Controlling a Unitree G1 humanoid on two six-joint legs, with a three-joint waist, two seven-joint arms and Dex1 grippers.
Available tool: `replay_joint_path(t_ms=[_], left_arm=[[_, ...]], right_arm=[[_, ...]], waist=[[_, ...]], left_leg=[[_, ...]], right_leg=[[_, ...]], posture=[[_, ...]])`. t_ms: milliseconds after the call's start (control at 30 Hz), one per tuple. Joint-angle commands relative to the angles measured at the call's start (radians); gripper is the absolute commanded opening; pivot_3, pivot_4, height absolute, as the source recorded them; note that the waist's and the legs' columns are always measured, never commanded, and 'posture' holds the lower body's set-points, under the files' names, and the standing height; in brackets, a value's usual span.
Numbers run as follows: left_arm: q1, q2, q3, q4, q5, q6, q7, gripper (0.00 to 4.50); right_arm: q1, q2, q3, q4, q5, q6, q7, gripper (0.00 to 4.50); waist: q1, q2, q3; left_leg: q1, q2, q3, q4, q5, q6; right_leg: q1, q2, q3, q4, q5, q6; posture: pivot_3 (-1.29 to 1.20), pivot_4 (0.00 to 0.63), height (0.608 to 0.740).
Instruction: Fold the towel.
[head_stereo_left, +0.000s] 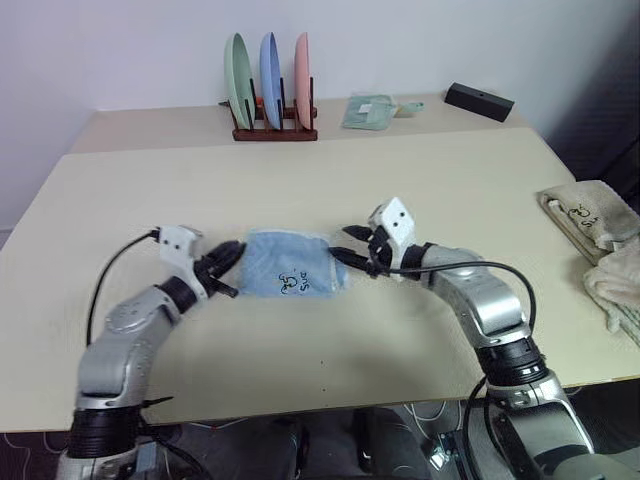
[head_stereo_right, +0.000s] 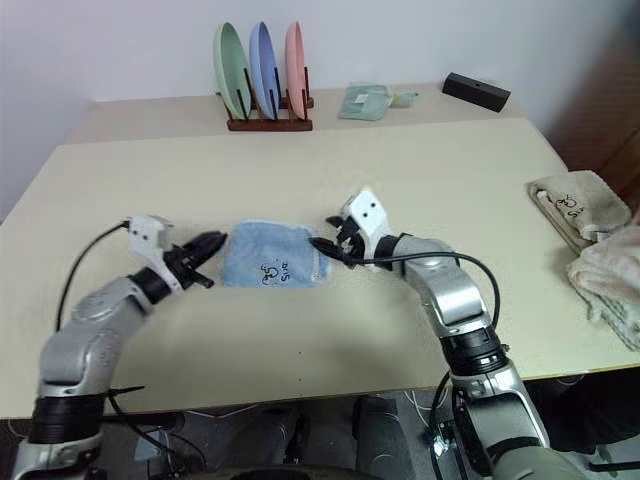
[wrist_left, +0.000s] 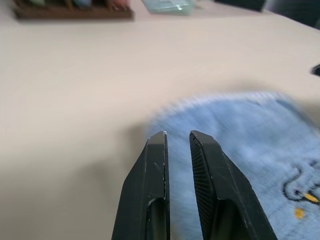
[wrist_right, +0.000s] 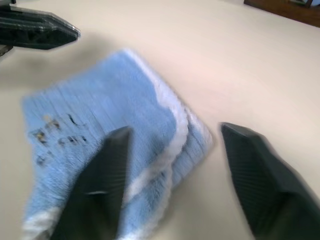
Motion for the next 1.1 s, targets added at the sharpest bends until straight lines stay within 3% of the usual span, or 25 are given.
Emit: replay_joint_path(t_ms=[33,267,600,700,933,1100], left_arm=[[0.033,0.075,-0.011,-0.044,0.064,-0.060,-0.056,0.67],[0.049,0.069,-0.045,-0.134,0.021,-0.073,-0.123,0.67],[0.048,0.048,-0.114,-0.189,0.035,-0.057,-0.113,0.67],[0.060,0.052,-0.104,-0.201,0.028,-0.053,-0.106,0.67],[0.087,0.056,-0.088,-0.209,0.036,-0.053,-0.088,0.67],[0.075,0.034,-0.091,-0.205,0.027,-0.053,-0.071,0.67]], right_arm=[[-0.010,0.082,-0.133,-0.045,0.155,0.279,-0.119,4.46],[-0.018,0.177,-0.206,-0.032,0.224,0.491,-0.267,4.46],[-0.031,0.250,-0.096,0.086,0.181,0.466,-0.313,4.46],[-0.049,0.281,-0.116,0.103,0.199,0.460,-0.321,3.63],[-0.066,0.304,-0.171,0.101,0.232,0.464,-0.338,0.04],[-0.078,0.288,-0.260,0.063,0.269,0.469,-0.364,0.04]], waist=[[0.000,0.000,0.000],[0.002,0.001,0.000],[-0.009,0.000,0.000],[-0.012,0.001,0.000],[-0.021,0.001,0.000],[-0.019,0.001,0.000]], left_leg=[[0.000,0.000,0.000,0.000,0.000,0.000],[-0.001,0.000,0.000,0.000,0.000,0.001],[0.001,0.000,0.000,0.000,0.000,0.000],[0.001,0.000,0.000,0.000,0.000,0.000],[0.000,0.000,0.000,0.000,0.000,0.001],[0.000,0.000,0.000,0.000,0.000,0.001]], right_leg=[[0.000,0.000,0.000,0.000,0.000,0.000],[0.000,-0.001,0.000,0.000,0.000,0.000],[0.000,0.000,0.000,0.000,0.000,0.000],[0.001,0.000,0.000,0.001,0.000,0.000],[0.000,0.000,0.000,0.000,0.000,0.000],[0.000,0.000,0.000,0.000,0.000,0.000]], posture=[[0.00,0.150,0.740],[0.00,0.150,0.740],[0.00,0.150,0.740],[0.00,0.150,0.740],[0.00,0.150,0.740],[0.00,0.150,0.740]])
